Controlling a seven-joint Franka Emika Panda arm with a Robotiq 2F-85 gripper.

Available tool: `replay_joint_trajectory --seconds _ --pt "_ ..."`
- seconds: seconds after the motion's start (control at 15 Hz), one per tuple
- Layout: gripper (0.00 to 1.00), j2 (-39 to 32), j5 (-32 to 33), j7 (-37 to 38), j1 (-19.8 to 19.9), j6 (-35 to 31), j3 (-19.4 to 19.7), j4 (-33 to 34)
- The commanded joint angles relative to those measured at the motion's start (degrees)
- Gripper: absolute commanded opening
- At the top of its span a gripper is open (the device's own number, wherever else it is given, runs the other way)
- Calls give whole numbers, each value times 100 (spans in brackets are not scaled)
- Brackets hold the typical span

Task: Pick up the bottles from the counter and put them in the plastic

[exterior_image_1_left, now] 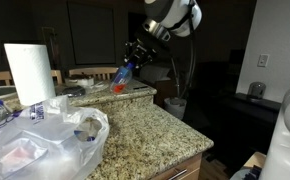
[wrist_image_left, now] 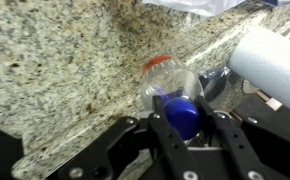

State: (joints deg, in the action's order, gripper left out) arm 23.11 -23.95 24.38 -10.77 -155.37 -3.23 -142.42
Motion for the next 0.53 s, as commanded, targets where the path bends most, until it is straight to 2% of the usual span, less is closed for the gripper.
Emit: replay_joint_trajectory --seconds 0.0,0.13,0.33,0.4,0.47 --pt "10 -986 -1431 -1549 -1228 -165 823 772" --pt "10 -1193 -2308 -2411 -1784 243 1269 1071" --pt "10 -1278 -3451 -3678 -2039 1145 1705 1267" --pt "10 -1427 -3898 -4095 -1332 1666 1153 1381" --pt "10 -1575 -4165 -4373 -1190 2099 1150 1453"
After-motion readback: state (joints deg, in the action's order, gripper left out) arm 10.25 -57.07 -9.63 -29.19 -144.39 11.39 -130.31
